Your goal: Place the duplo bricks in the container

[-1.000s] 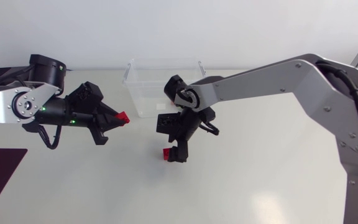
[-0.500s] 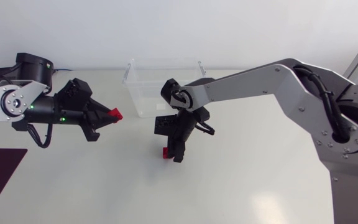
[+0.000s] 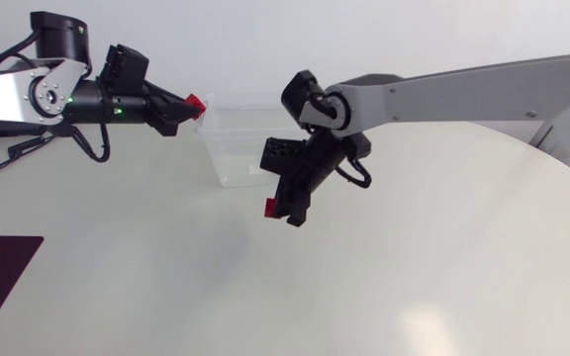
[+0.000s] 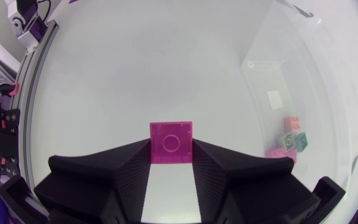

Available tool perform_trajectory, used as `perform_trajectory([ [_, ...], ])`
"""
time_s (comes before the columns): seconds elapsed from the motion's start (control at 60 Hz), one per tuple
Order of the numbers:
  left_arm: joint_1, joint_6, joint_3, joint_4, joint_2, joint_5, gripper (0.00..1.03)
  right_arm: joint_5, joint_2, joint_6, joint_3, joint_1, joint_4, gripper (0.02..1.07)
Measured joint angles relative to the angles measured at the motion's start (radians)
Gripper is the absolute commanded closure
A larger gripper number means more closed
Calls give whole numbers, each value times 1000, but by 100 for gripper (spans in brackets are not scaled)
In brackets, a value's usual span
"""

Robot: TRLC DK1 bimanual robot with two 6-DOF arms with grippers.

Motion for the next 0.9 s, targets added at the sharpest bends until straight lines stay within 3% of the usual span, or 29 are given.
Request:
perform_trajectory([
  [0.383,-58,-44,267,1,293,-80,70,-17,-59,136,56,-79,77,83],
  [0.433,-67,-55,303,1,328,-113,46,-17,-60,169,74,-97,108,83],
  [0.45,-71,-62,319,0,343,-126,30,-16,-60,182,84,-106,119,83],
  [0.483,-76,-66,340,0,360,-148,11,-16,-60,199,96,-116,137,83],
  [0.517,-81,-68,355,0,373,-165,3,-16,-60,214,109,-127,153,83],
  [0.9,-91,-77,359,-99,330,-212,3,13,-32,349,273,-186,288,83],
])
